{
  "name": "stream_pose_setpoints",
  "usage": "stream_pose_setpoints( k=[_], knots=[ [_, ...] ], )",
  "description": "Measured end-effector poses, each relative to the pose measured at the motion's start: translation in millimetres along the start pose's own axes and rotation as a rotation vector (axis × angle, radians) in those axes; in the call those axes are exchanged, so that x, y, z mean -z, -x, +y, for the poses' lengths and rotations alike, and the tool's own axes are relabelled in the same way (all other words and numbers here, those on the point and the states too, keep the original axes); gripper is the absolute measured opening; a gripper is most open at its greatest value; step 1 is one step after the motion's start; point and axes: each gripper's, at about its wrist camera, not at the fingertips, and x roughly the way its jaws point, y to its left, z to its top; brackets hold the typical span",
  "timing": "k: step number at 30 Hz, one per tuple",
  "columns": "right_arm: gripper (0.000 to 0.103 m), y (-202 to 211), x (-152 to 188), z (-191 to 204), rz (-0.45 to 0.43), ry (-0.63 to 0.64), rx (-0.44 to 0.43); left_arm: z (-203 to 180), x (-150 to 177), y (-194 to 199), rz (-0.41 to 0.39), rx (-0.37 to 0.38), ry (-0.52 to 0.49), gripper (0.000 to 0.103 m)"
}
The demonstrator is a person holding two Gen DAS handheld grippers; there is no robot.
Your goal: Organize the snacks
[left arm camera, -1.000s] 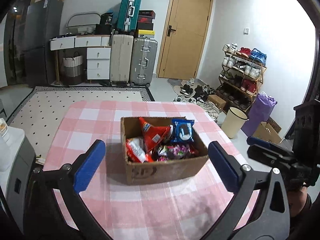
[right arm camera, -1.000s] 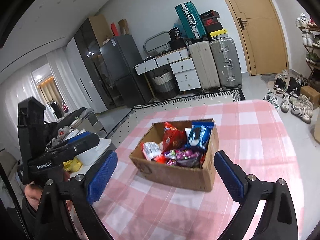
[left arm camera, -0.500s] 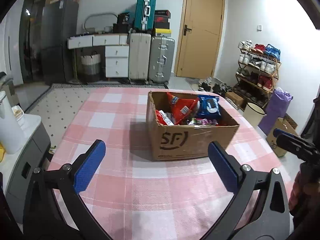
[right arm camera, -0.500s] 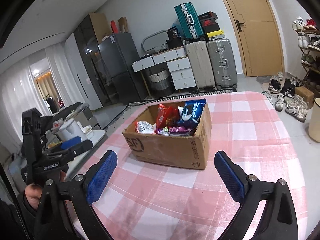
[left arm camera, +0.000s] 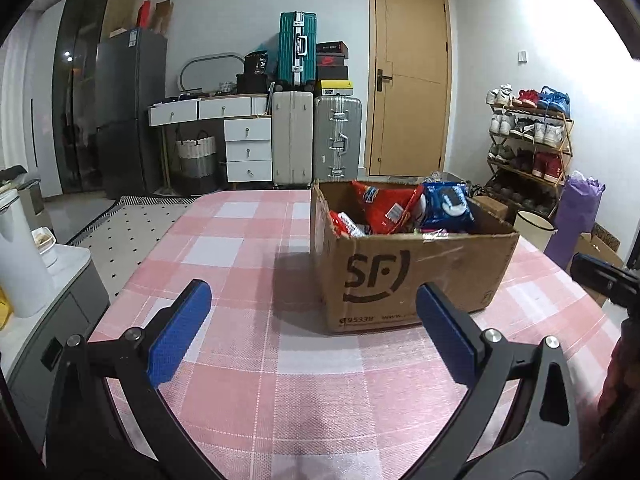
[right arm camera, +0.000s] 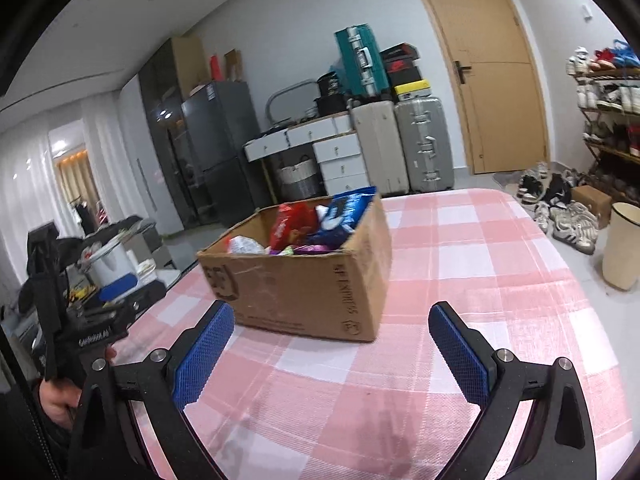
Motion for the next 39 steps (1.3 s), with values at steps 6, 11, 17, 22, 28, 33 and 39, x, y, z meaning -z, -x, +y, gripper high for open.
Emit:
stream_pose_setpoints(
  k=[6, 11, 17, 22, 28, 33, 39],
  knots=[
    [0.099, -6, 5, -8, -0.020, -0.001, 0.054, 2, 8, -14, -0.008, -0.005, 0.000, 0.102],
    [0.099, 3, 9, 8, -0.102, 0.095, 0.089, 1, 11, -19, -0.023, -0.021, 0.000, 0.102],
    [0.100, 2, 15, 36, -0.130, 0.239, 0.119, -3, 14, -15, -0.057, -0.041, -0.010, 0.102],
    [0.100, 3, 16, 30, -0.132, 0.208, 0.109, -4, 16, -10, -0.062, -0.044, -0.013, 0.102],
    [0.102, 4, 17, 30, -0.131, 0.225, 0.114, -4, 17, -10, -0.062, -0.047, -0.015, 0.102],
    [0.102, 5, 18, 29, -0.131, 0.217, 0.112, -3, 18, -5, -0.064, -0.052, -0.008, 0.102],
    [0.102, 7, 17, 28, -0.131, 0.210, 0.109, -3, 18, -6, -0.068, -0.049, -0.017, 0.102]
  ],
)
